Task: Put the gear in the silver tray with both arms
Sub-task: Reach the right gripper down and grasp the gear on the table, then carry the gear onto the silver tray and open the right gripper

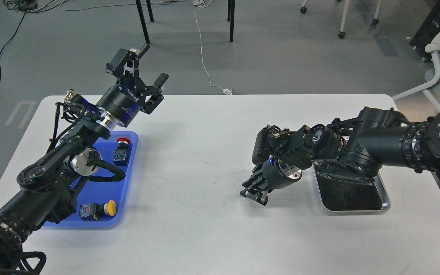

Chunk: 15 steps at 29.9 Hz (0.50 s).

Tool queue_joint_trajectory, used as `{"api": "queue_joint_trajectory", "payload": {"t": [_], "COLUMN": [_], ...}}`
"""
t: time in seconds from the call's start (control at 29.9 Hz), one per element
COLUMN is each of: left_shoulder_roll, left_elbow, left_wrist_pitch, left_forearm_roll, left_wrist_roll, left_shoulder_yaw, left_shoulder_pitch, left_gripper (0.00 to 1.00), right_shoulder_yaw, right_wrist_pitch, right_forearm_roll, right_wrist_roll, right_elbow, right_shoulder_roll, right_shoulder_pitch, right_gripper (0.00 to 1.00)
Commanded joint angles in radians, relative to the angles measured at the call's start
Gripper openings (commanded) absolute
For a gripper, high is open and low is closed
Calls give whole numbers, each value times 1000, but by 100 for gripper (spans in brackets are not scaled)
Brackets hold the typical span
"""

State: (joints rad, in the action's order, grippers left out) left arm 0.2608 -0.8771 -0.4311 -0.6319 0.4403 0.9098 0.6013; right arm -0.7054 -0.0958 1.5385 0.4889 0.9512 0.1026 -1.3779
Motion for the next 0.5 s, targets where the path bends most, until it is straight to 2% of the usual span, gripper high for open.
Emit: {"api": "queue_joint_trajectory", "payload": {"t": [0.0,0.23,0.47], "left_shoulder_roll": [0,0,-3], "left_elbow": [1,0,0], "left_wrist_pitch": [0,0,0], "left_forearm_roll": [0,0,0], "left_wrist_roll": [0,0,0], "left_shoulder_yaw": [0,0,0], "left_shoulder_pitch": [0,0,0], "left_gripper": [98,98,98], "right_shoulder_yaw": [4,32,57], "right_wrist_pitch": [1,8,5], "right_forearm_roll": [-6,-11,-8], "right_wrist_roll": [0,0,0], "right_elbow": [3,14,90], "right_shoulder_roll": [15,80,288], "right_shoulder_pitch": [-10,-43,-99], "right_gripper": [17,17,17]}}
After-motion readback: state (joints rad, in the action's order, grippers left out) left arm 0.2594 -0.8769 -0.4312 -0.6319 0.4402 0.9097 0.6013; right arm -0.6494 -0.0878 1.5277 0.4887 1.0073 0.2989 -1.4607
